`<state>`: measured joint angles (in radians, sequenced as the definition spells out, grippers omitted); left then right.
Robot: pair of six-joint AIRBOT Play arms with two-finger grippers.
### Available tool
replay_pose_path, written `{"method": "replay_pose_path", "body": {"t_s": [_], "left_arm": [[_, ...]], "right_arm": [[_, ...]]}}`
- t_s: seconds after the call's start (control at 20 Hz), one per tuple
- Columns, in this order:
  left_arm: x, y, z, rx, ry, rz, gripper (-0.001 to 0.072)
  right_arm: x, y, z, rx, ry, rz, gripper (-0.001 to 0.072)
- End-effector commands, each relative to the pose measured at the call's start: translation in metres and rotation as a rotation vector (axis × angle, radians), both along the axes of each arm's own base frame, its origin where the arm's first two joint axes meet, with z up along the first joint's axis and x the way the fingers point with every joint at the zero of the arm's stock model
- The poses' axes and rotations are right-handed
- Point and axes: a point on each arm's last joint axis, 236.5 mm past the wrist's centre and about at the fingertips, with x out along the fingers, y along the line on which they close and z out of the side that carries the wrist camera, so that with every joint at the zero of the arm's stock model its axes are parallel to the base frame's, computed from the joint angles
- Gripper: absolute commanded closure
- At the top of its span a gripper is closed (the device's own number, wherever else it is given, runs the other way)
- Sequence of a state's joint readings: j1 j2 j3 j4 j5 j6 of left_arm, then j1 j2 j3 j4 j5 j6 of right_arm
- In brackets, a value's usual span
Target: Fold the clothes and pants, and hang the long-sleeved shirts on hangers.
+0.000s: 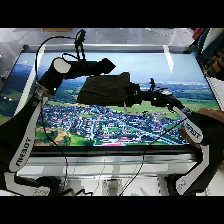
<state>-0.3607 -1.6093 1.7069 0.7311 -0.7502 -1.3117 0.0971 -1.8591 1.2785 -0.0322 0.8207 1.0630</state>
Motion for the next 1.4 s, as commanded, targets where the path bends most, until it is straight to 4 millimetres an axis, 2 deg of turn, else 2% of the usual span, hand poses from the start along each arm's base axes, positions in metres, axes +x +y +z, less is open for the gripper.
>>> {"method": "replay_pose_path", "body": {"t_s": [0.0,0.1,0.15,0.25,0.3,0.4,0.5,0.55,0.7,0.85,0.95,1.1,1.25,1.35], "left_arm": [[0.001,-0.001,-0.002,0.002,0.003,0.0,0.0261],[0.001,-0.001,-0.003,0.002,0.004,-0.001,0.0261],[0.001,-0.001,-0.003,0.003,0.004,-0.001,0.0261],[0.001,0.0,-0.003,0.003,0.002,-0.001,0.0261],[0.002,0.001,-0.003,0.011,-0.009,-0.004,0.0262],[0.005,0.006,-0.003,0.049,-0.059,-0.02,0.0261],[0.009,0.013,-0.003,0.076,-0.093,-0.026,0.0262],[0.011,0.018,-0.002,0.078,-0.094,-0.02,0.0263],[0.011,0.032,0.006,0.079,-0.097,-0.009,0.0263],[0.009,0.043,0.02,0.095,-0.136,-0.012,0.0264],[-0.001,0.042,0.025,0.141,-0.191,-0.066,0.0289],[-0.014,0.04,0.032,0.161,-0.21,-0.111,0.0289],[-0.022,0.04,0.037,0.163,-0.211,-0.129,0.0289],[-0.024,0.041,0.042,0.161,-0.219,-0.129,0.0289]], "right_arm": [[0.009,0.012,-0.015,-0.089,-0.014,-0.066,0.0042],[0.006,0.015,-0.025,-0.146,-0.013,-0.058,0.0192],[0.004,0.015,-0.031,-0.175,0.0,-0.058,0.0304],[0.003,0.016,-0.035,-0.2,-0.001,-0.056,0.0611],[0.003,0.016,-0.034,-0.199,-0.004,-0.056,0.0688],[0.008,0.01,-0.026,-0.199,-0.023,-0.053,0.0689],[0.018,-0.002,-0.004,-0.183,-0.059,-0.065,0.0691],[0.025,-0.014,0.009,-0.178,-0.083,-0.082,0.0692],[0.04,-0.067,0.059,-0.161,-0.173,-0.129,0.0691],[0.035,-0.129,0.119,-0.141,-0.27,-0.164,0.0691],[0.023,-0.173,0.165,-0.148,-0.352,-0.197,0.0691],[-0.003,-0.236,0.226,-0.191,-0.457,-0.282,0.0691],[-0.045,-0.303,0.278,-0.322,-0.543,-0.388,0.0691],[-0.08,-0.344,0.302,-0.422,-0.554,-0.472,0.0691]]}}
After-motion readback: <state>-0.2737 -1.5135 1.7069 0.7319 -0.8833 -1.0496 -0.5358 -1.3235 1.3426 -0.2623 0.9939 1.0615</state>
